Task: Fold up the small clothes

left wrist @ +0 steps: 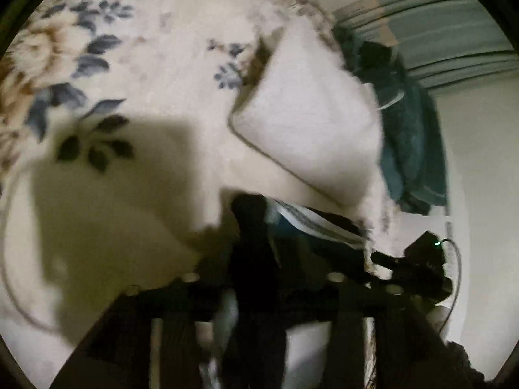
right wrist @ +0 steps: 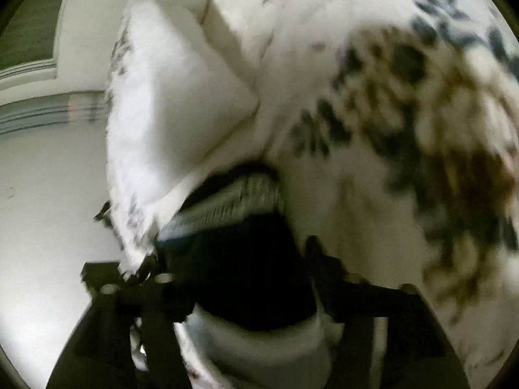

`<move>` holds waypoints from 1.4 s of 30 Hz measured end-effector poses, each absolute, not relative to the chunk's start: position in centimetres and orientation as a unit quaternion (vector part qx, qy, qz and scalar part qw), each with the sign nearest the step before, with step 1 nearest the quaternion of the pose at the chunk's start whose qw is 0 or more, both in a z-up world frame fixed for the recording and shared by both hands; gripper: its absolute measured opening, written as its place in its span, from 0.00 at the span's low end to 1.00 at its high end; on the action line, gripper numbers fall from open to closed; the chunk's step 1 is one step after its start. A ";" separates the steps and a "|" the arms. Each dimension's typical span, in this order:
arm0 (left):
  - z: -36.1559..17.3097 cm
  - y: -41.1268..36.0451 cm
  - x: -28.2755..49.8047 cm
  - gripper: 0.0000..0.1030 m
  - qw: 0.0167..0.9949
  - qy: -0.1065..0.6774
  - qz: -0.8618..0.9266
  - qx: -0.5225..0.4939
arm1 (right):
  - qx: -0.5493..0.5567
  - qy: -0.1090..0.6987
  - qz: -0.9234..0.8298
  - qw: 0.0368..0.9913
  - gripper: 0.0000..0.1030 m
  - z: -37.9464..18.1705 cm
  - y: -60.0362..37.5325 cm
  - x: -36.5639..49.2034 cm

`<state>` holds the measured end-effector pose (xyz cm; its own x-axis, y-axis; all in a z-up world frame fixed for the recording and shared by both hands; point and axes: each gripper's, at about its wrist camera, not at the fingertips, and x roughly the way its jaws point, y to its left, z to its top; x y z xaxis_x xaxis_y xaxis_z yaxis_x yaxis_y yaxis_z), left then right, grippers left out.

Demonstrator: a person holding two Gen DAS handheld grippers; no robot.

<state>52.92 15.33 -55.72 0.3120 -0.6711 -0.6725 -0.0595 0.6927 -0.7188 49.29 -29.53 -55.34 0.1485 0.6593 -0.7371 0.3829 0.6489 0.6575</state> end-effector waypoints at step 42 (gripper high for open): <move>-54.1 17.1 8.4 0.04 0.684 0.635 -0.090 -0.348 | 0.318 0.773 0.048 0.547 0.06 -58.3 -17.2 1.3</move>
